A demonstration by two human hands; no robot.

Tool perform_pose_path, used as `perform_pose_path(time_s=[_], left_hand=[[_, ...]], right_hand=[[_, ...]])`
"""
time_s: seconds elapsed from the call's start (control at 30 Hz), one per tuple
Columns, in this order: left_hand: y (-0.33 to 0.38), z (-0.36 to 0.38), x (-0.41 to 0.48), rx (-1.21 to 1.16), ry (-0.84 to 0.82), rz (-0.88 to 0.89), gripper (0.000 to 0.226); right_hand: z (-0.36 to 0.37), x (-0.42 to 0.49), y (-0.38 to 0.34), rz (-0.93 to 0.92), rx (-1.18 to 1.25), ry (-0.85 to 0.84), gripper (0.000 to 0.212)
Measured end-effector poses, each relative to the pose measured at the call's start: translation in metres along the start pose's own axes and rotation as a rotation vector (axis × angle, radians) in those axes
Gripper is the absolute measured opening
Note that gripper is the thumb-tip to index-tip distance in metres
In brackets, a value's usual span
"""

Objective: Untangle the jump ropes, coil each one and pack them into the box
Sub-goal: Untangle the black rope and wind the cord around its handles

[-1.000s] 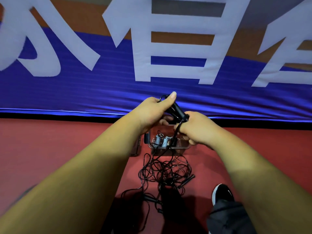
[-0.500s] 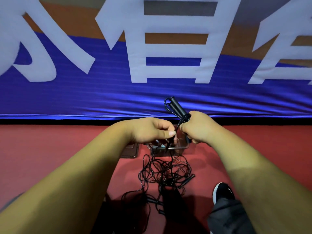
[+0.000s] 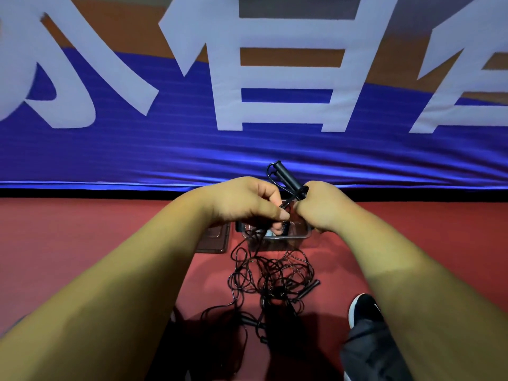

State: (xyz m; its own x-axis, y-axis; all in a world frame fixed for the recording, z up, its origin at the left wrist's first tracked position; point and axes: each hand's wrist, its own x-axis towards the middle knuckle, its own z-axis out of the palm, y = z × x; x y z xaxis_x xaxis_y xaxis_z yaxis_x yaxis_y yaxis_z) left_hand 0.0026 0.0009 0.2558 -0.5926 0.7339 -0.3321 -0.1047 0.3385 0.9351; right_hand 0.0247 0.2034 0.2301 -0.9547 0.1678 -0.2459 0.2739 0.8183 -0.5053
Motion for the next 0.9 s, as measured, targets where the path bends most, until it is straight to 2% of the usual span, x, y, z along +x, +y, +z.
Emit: perform_pose_path(time_s=[0.13, 0.23, 0.47, 0.6, 0.7, 0.83, 0.9], left_hand=[[-0.003, 0.001, 0.0, 0.074, 0.019, -0.098, 0.018], [-0.005, -0.002, -0.003, 0.142, 0.017, -0.228, 0.004], [-0.014, -0.002, -0.003, 0.147, 0.011, -0.311, 0.022], [-0.012, -0.003, -0.006, 0.122, -0.011, -0.273, 0.02], [-0.003, -0.005, -0.008, 0.062, 0.033, -0.217, 0.011], [0.005, -0.004, -0.008, 0.154, 0.167, -0.05, 0.03], [0.005, -0.002, -0.006, 0.214, 0.178, 0.022, 0.033]], right_hand=[[0.002, 0.002, -0.004, 0.015, 0.067, -0.028, 0.011], [0.005, -0.001, -0.008, 0.014, 0.168, -0.035, 0.021], [0.006, -0.015, -0.02, -0.009, 0.546, -0.297, 0.03], [0.003, -0.017, -0.02, -0.031, 0.594, -0.342, 0.017], [0.002, -0.009, -0.014, -0.021, 0.575, -0.265, 0.016], [0.003, 0.0, -0.002, -0.001, 0.43, -0.195, 0.018], [0.004, 0.0, 0.0, 0.003, 0.387, -0.17, 0.015]])
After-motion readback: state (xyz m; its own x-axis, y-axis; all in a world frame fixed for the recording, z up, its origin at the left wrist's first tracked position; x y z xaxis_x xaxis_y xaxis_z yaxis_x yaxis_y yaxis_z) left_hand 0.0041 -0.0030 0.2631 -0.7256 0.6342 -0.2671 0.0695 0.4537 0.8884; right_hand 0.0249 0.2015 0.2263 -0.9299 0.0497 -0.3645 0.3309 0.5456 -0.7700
